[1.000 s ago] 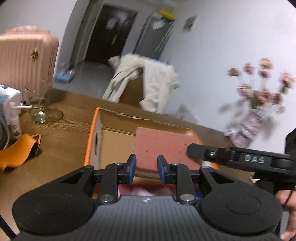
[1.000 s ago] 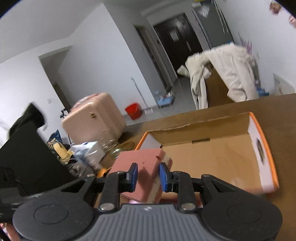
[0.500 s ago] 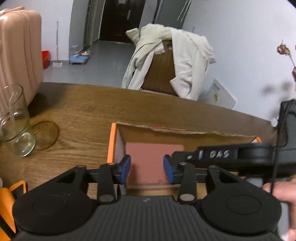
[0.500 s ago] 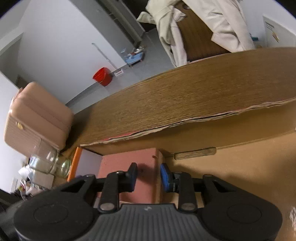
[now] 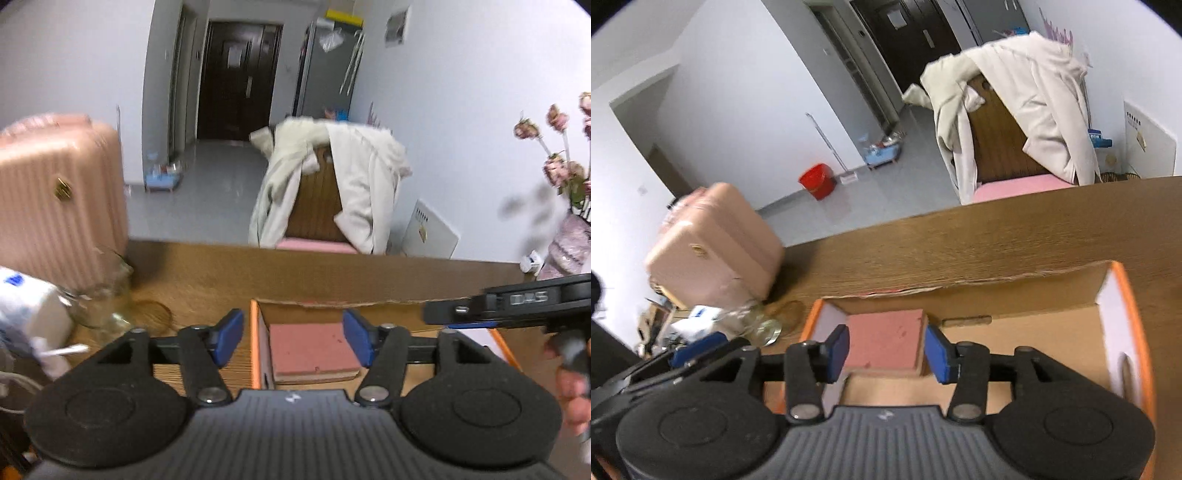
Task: Organize soft objects
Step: 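Carry the pink block into the cardboard box and open both grippers, then move both grippers back to the lavender drawstring pouch on the table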
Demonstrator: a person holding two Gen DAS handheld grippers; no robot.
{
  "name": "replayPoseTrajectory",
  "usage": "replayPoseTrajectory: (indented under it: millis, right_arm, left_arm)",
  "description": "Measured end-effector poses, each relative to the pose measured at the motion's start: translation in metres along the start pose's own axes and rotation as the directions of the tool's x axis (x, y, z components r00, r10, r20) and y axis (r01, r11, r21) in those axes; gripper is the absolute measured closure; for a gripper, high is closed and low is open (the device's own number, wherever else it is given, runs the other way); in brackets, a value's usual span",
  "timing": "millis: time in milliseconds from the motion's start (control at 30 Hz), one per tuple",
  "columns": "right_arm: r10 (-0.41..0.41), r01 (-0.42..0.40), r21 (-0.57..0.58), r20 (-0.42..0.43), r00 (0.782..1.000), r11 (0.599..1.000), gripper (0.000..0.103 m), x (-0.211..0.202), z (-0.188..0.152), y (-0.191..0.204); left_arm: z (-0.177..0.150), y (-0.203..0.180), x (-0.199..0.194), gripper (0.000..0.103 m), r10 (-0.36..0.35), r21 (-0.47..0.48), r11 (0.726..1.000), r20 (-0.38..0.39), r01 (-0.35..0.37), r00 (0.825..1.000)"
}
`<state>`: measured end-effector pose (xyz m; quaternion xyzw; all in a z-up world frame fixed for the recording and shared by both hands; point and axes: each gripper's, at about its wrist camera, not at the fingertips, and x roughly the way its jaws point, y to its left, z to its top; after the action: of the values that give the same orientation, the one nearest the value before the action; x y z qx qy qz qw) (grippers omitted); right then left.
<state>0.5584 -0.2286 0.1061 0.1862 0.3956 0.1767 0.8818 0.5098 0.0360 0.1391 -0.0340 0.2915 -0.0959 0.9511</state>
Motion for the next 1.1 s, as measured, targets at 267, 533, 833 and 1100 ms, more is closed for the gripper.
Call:
replayPoseTrajectory:
  millis: [267,533,833,1100]
  right_arm:
    - [0.075,-0.077,0.014,0.084,0.994,0.997,0.041,-0.136,-0.032,0.008]
    - [0.119,-0.109,-0.06,0.203,0.972,0.992,0.028,-0.252,-0.097,0.017]
    - [0.021,0.104,-0.259,0.44,0.898,0.96,0.012,-0.316,-0.234,0.023]
    - [0.01,0.173,-0.325,0.493,0.87,0.93,0.0,-0.292,-0.367,0.021]
  left_arm:
    - [-0.013,-0.011,-0.118,0.024,0.022,0.065,0.997,0.095,-0.028,0.995]
    - [-0.059,-0.024,-0.198,0.021,0.041,0.096,0.994,0.13,-0.053,0.991]
    - [-0.172,-0.045,-0.28,0.011,0.01,0.126,0.991,0.276,-0.046,0.961]
    - [-0.281,-0.071,-0.292,0.007,-0.018,0.12,0.993,0.288,-0.018,0.957]
